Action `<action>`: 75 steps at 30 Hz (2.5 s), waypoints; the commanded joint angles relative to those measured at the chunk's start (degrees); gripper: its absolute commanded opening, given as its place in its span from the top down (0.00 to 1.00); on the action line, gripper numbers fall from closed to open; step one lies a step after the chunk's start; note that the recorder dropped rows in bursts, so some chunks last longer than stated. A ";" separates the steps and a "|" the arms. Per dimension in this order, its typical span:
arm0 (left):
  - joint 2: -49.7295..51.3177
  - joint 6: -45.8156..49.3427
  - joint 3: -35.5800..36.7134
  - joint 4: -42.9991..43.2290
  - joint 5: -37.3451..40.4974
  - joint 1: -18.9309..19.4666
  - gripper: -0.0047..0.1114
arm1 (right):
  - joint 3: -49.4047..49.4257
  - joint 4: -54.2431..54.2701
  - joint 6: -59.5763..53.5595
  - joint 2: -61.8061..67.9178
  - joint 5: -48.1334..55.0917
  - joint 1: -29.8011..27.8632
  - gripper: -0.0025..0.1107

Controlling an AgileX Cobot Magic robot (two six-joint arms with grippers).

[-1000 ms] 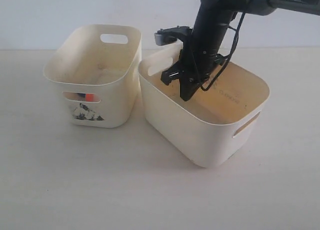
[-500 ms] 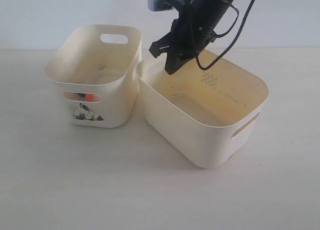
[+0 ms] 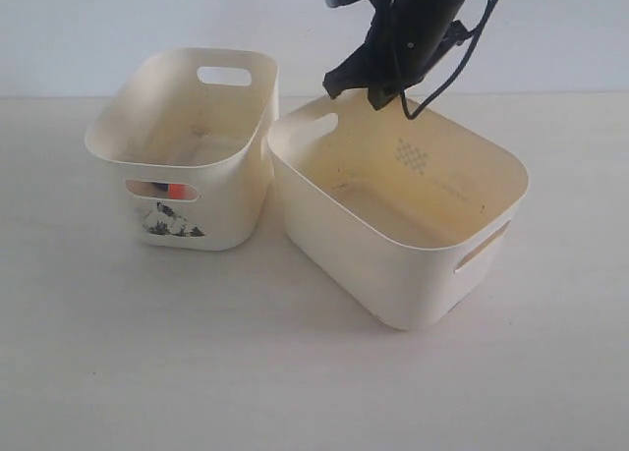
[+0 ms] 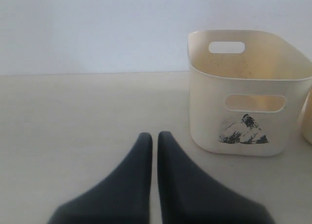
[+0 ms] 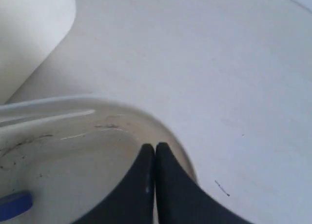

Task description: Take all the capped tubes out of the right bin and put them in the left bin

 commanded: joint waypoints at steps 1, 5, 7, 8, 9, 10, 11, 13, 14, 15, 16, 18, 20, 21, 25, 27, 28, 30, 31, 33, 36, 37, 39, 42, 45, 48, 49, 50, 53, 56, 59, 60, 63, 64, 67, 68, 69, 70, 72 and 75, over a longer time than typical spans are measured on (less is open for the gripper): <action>-0.19 -0.48 -0.16 0.10 -0.09 0.06 0.92 | -0.19 -4.55 2.95 0.27 -2.00 -0.50 0.98; -0.19 -0.48 -0.16 0.10 -0.09 0.06 0.92 | -0.19 -6.10 3.07 1.57 -2.11 -0.64 0.98; -0.19 -0.48 -0.16 0.10 -0.09 0.06 0.92 | -0.19 -8.39 3.99 2.36 -2.46 -0.64 0.98; -0.19 -0.48 -0.16 0.10 -0.09 0.06 0.92 | -0.19 -10.04 5.36 2.68 -2.60 -0.64 0.98; -0.19 -0.48 -0.16 0.10 -0.09 0.06 0.92 | -0.19 -11.82 6.83 2.68 -2.60 -0.64 0.98; -0.19 -0.48 -0.16 0.10 -0.09 0.06 0.92 | -0.19 -13.22 7.49 2.79 -2.49 -0.64 0.98; -0.19 -0.48 -0.16 0.10 -0.09 0.06 0.92 | -0.19 -15.02 8.57 2.79 -2.09 -0.64 0.98; -0.19 -0.48 -0.16 0.10 -0.09 0.06 0.92 | -0.19 -17.65 9.93 2.79 -1.11 -0.64 0.98; -0.19 -0.48 -0.16 0.10 -0.09 0.06 0.92 | -0.19 -18.71 10.60 2.79 -0.33 -0.64 0.98; -0.19 -0.48 -0.16 0.10 -0.09 0.06 0.92 | -0.19 -18.96 10.60 2.79 0.51 -0.94 0.98; -0.19 -0.48 -0.16 0.10 -0.09 0.06 0.92 | -0.19 -18.83 10.89 2.79 1.04 -1.05 0.98; -0.19 -0.48 -0.16 0.10 -0.09 0.06 0.92 | -0.19 -18.83 11.30 2.79 2.30 -1.61 0.98; -0.19 -0.48 -0.16 0.10 -0.09 0.06 0.92 | -0.19 -18.83 11.44 2.79 3.52 -2.32 0.98; -0.19 -0.48 -0.16 0.10 -0.09 0.06 0.92 | -0.19 -18.83 11.44 2.79 4.36 -2.71 0.98; -0.19 -0.48 -0.16 0.10 -0.09 0.06 0.92 | -0.19 -18.94 11.44 2.79 6.72 -3.83 0.98; -0.19 -0.48 -0.16 0.10 -0.09 0.06 0.92 | -0.19 -18.94 11.44 2.79 7.13 -3.96 0.98; -0.19 -0.48 -0.16 0.10 -0.09 0.06 0.92 | -0.19 -18.94 11.44 2.50 7.14 -3.96 0.98; -0.19 -0.48 -0.16 0.10 -0.09 0.06 0.92 | -0.19 -18.05 11.44 1.72 7.14 -3.85 0.98; -0.19 -0.48 -0.16 0.10 -0.09 0.06 0.92 | -0.19 -17.02 11.44 1.12 6.90 -3.74 0.98; -0.19 -0.48 -0.16 0.10 -0.09 0.06 0.92 | -0.19 -13.39 10.49 -0.91 6.92 -3.51 0.98; -0.19 -0.48 -0.16 0.10 -0.09 0.06 0.92 | -0.19 -9.00 8.73 -4.26 8.28 -2.77 0.98; -0.19 -0.48 -0.16 0.10 -0.09 0.06 0.92 | -0.19 -8.03 8.60 -5.26 9.38 -2.61 0.98; -0.19 -0.48 -0.16 0.10 -0.09 0.06 0.92 | -0.19 -4.22 7.99 -6.27 11.94 -2.54 0.98; -0.19 -0.48 -0.16 0.10 -0.09 0.06 0.92 | -0.19 5.10 1.69 -6.19 15.01 -2.54 0.98; -0.19 -0.48 -0.16 0.10 -0.09 0.06 0.92 | -0.06 12.09 -3.63 -5.06 16.13 -2.54 0.98; -0.19 -0.48 -0.16 0.10 -0.09 0.06 0.92 | -0.06 11.85 -3.64 -3.73 16.59 -2.54 0.95; -0.19 -0.48 -0.16 0.10 -0.09 0.06 0.92 | -0.06 11.85 -3.53 -3.37 16.59 -2.54 0.92; -0.19 -0.48 -0.16 0.10 -0.09 0.06 0.92 | -0.06 11.85 -3.53 -2.92 16.67 -2.54 0.87; -0.19 -0.48 -0.16 0.10 -0.09 0.06 0.92 | -0.06 11.85 -3.23 -1.49 16.90 -2.54 0.58; -0.19 -0.48 -0.16 0.10 -0.09 0.06 0.92 | -0.06 11.85 -1.92 -0.44 16.99 -2.54 0.32; -0.19 -0.48 -0.16 0.10 -0.09 0.06 0.92 | -0.06 11.85 -0.98 0.66 16.37 -2.54 0.29; -0.19 -0.48 -0.16 0.10 -0.09 0.06 0.92 | -0.06 11.85 -0.72 0.77 15.70 -2.65 0.29; -0.19 -0.48 -0.16 0.10 -0.09 0.06 0.92 | -0.06 12.04 0.23 2.16 15.35 -2.78 0.29; -0.19 -0.48 -0.16 0.10 -0.09 0.06 0.92 | -0.06 12.04 0.33 2.68 15.35 -3.03 0.29; -0.19 -0.48 -0.16 0.10 -0.09 0.06 0.92 | -0.06 13.63 0.33 4.30 15.70 -3.80 0.33; -0.19 -0.48 -0.16 0.10 -0.09 0.06 0.92 | -0.06 14.18 0.33 4.82 15.73 -4.18 0.36; -0.19 -0.48 -0.16 0.10 -0.09 0.06 0.92 | -0.06 14.85 0.33 5.21 16.03 -4.59 0.41; -0.19 -0.48 -0.16 0.10 -0.09 0.06 0.92 | -0.06 15.83 0.33 5.45 16.17 -5.14 0.47; -0.19 -0.48 -0.16 0.10 -0.09 0.06 0.92 | -0.06 17.01 0.49 5.68 16.17 -5.73 0.58; -0.19 -0.48 -0.16 0.10 -0.09 0.06 0.92 | -0.06 17.39 1.18 5.68 15.51 -6.20 0.71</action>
